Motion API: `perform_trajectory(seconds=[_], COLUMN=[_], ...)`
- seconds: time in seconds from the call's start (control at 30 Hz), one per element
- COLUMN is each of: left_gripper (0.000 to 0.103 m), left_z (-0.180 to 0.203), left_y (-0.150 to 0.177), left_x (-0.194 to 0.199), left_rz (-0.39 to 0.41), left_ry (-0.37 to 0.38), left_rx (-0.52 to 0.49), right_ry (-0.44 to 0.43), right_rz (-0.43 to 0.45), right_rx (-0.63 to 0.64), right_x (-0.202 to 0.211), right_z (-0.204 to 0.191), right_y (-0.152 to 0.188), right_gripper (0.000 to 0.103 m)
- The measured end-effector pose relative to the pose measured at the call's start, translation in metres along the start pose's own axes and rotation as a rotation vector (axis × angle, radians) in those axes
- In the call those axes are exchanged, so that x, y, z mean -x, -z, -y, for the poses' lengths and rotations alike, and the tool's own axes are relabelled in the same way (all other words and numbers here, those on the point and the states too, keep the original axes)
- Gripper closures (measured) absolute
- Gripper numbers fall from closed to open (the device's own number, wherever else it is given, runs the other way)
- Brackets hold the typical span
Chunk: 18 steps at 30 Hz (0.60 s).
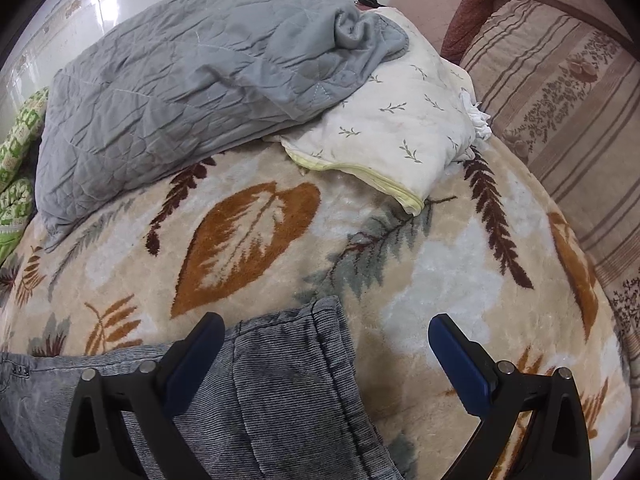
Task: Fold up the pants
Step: 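Lower the left gripper to the jeans waistband edge and close on it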
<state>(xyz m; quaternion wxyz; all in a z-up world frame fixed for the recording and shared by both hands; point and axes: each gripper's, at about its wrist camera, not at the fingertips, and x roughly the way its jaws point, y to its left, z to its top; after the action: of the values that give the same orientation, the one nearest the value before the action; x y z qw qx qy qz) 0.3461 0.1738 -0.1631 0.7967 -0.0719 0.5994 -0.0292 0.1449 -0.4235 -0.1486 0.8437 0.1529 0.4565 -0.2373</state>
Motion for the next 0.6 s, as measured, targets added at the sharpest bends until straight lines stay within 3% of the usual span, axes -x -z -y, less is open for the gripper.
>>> perform_trajectory(seconds=[0.13, 0.33, 0.4, 0.47, 0.6], left_gripper=[0.029, 0.036, 0.036, 0.028, 0.027], left_z=[0.011, 0.012, 0.013, 0.012, 0.015], left_y=[0.003, 0.004, 0.004, 0.006, 0.012], left_x=[-0.009, -0.012, -0.012, -0.013, -0.011], left_rz=[-0.027, -0.009, -0.003, -0.009, 0.002], left_ry=[-0.001, 0.002, 0.004, 0.02, 0.007], left_rx=[-0.043, -0.054, -0.064, -0.064, -0.08], right_ry=[-0.025, -0.124, -0.127, -0.15, -0.124], right_rz=[-0.006, -0.028, -0.031, -0.047, -0.095], right_rx=[0.004, 0.016, 0.016, 0.007, 0.031], right_x=[-0.001, -0.002, -0.006, -0.012, -0.026], right_z=[0.001, 0.004, 0.006, 0.006, 0.003], right_y=[-0.003, -0.01, -0.012, -0.012, -0.011], right_gripper=[0.0, 0.0, 0.0, 0.001, 0.003])
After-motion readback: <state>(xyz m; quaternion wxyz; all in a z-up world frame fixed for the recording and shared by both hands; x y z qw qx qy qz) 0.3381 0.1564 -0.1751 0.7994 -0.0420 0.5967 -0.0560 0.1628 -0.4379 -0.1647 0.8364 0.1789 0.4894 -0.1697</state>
